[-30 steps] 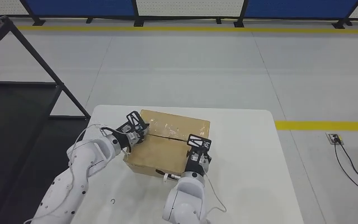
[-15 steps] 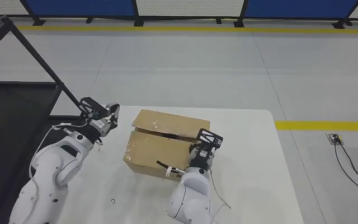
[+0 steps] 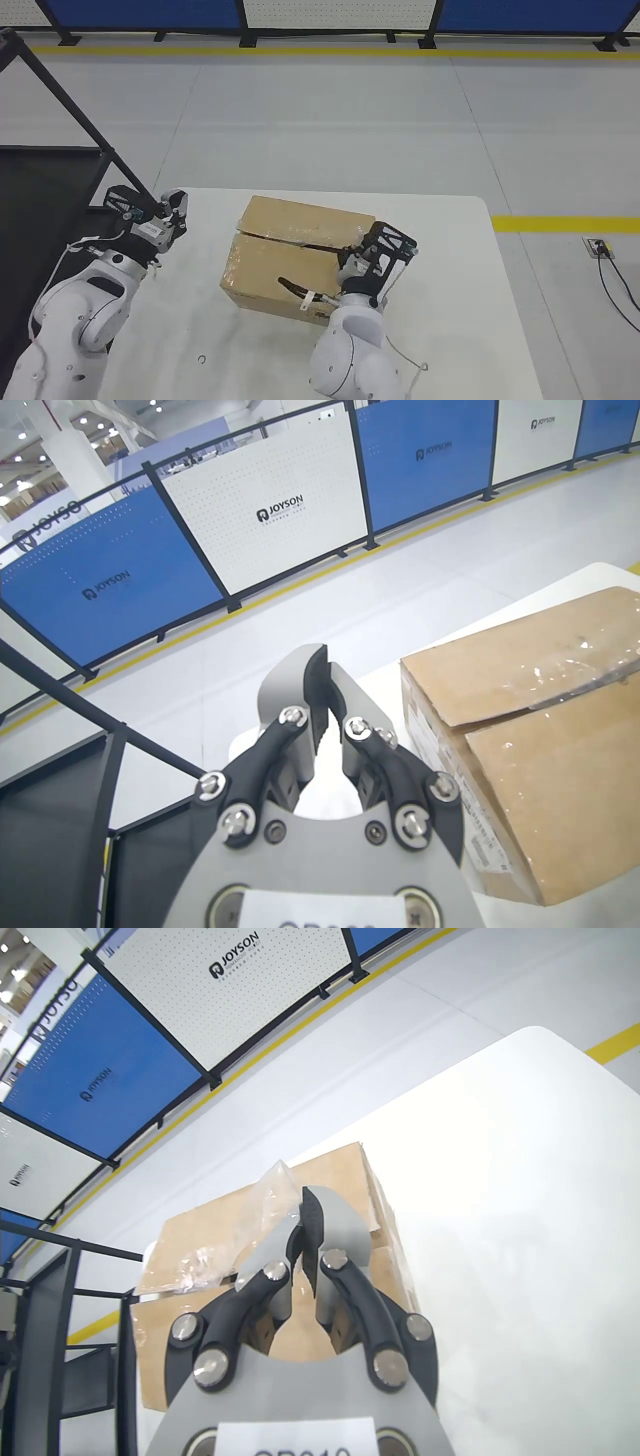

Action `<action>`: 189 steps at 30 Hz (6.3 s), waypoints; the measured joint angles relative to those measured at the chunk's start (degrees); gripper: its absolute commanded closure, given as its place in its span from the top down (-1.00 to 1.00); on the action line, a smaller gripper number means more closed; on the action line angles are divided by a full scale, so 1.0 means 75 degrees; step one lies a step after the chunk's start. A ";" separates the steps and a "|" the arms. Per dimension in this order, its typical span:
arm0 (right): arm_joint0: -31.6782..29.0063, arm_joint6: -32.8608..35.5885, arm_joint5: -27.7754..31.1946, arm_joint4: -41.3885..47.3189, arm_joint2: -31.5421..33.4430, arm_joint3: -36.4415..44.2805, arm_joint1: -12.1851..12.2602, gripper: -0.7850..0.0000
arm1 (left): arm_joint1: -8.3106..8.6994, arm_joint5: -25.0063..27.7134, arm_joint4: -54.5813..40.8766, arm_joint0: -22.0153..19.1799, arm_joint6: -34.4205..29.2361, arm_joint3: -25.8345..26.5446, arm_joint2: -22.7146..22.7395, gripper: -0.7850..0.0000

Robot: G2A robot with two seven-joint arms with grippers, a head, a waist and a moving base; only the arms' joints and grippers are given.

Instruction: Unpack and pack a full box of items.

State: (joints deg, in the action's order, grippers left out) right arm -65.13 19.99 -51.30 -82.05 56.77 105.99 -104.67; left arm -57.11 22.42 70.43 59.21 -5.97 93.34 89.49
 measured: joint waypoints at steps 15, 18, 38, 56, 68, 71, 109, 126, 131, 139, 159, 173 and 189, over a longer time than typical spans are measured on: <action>0.0091 -0.1728 -0.0057 0.2158 -0.0188 0.0236 -0.0006 -1.00 | -0.0017 -0.0051 -0.0333 0.0225 0.0249 -0.0074 0.0094 -1.00; 0.0090 -0.1728 -0.0055 0.2159 -0.0187 0.0236 -0.0005 -1.00 | -0.0017 -0.0051 -0.0332 0.0225 0.0249 -0.0074 0.0093 -1.00; -0.0164 -0.0761 0.0293 0.3133 0.0266 0.0247 0.0043 -1.00 | -0.0043 0.0445 0.0107 0.0184 0.0090 0.0053 -0.0416 -1.00; 0.0019 -0.4831 0.1624 0.7048 -0.0418 0.0442 0.0001 -1.00 | -0.0128 0.0363 0.0152 0.0029 0.0198 -0.0304 -0.0901 -1.00; -0.0006 -0.5014 0.1786 0.6763 -0.1239 0.0967 0.0068 -1.00 | -0.0145 0.0241 0.0125 0.0134 0.0429 -0.0397 -0.0825 -1.00; -0.0048 -0.5193 0.1892 0.6769 -0.1337 0.1164 0.0114 -1.00 | -0.0151 0.0176 0.0034 0.0134 0.0493 -0.0398 -0.0766 -1.00; 0.0965 -0.8949 0.3821 0.8303 -0.1953 -0.1288 -0.0263 -1.00 | -0.0260 -0.1076 -0.1395 0.0260 0.0269 -0.0152 -0.0219 -1.00; 0.1925 -0.9680 0.4531 0.9313 -0.1723 -0.3134 -0.0480 -1.00 | -0.0300 -0.1180 -0.1371 0.0300 0.0159 -0.0109 -0.0182 -1.00; 0.1796 -0.9626 0.4218 0.9060 -0.1645 -0.3137 -0.0435 -1.00 | -0.0310 -0.1121 -0.1321 0.0263 0.0134 -0.0109 -0.0213 -1.00; 0.1292 -0.9320 0.3780 0.8562 -0.1248 -0.2757 -0.0277 -1.00 | -0.0319 -0.0713 -0.1149 0.0118 -0.0002 -0.0058 -0.0407 -1.00; 0.1090 -0.9693 0.3725 0.8683 -0.0860 -0.2908 -0.0236 -1.00 | -0.0398 0.0564 -0.1132 -0.0298 -0.0601 0.0258 -0.1413 -1.00; 0.1006 -0.9746 0.3712 0.8856 -0.0799 -0.2934 -0.0206 -1.00 | -0.0511 0.1058 -0.0848 -0.0946 -0.1196 -0.0630 -0.2301 -1.00; 0.0810 -0.9408 0.3629 0.8622 -0.0715 -0.2929 -0.0142 -1.00 | -0.0560 0.1198 -0.0687 -0.1201 -0.1248 -0.1020 -0.2543 -1.00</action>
State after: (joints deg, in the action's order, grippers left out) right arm -59.06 -50.57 -24.08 -17.39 51.41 84.02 -105.74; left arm -61.31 31.41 65.28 50.21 -15.33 85.69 70.42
